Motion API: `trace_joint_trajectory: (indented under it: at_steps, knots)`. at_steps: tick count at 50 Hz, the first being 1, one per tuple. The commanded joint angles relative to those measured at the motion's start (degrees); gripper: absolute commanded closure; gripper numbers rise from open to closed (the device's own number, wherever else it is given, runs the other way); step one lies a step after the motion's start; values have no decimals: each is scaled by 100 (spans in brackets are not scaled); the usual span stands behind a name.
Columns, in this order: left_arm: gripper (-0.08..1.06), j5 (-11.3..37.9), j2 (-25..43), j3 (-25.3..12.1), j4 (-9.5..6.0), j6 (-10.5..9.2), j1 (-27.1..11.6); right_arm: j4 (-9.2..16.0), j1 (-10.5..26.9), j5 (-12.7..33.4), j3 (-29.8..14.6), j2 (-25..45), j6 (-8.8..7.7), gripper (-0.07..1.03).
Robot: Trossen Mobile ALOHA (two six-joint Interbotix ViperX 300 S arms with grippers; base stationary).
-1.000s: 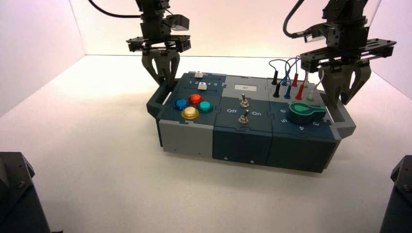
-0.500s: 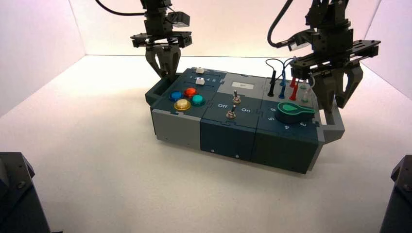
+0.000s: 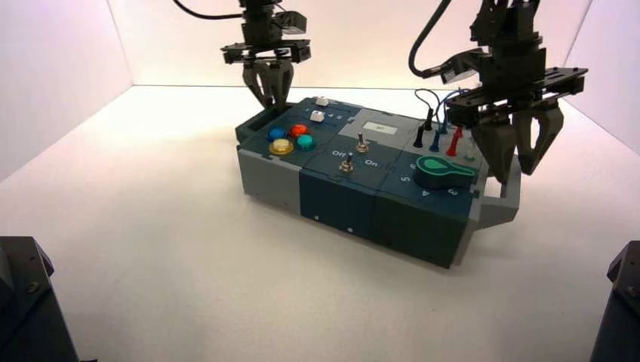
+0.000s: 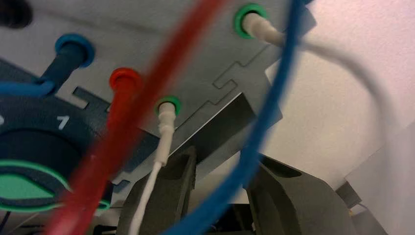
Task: Rotate the box clockwise.
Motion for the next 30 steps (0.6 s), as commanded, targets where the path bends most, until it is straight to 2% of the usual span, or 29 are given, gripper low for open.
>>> trace_joint_trajectory:
  at_steps: [1,9,20,30]
  knots:
    - [68,18,-70,-422,-62,-70,-176,167,475,-35,88,35,-466,98]
    - [68,35,-53,-396,-26,-149,-158,149,466,-26,62,35,-466,98]
    - [68,62,18,-439,-26,-62,-149,176,475,0,18,35,-466,98]
    - [68,158,167,-659,-44,-53,-149,185,527,53,0,26,-475,98]
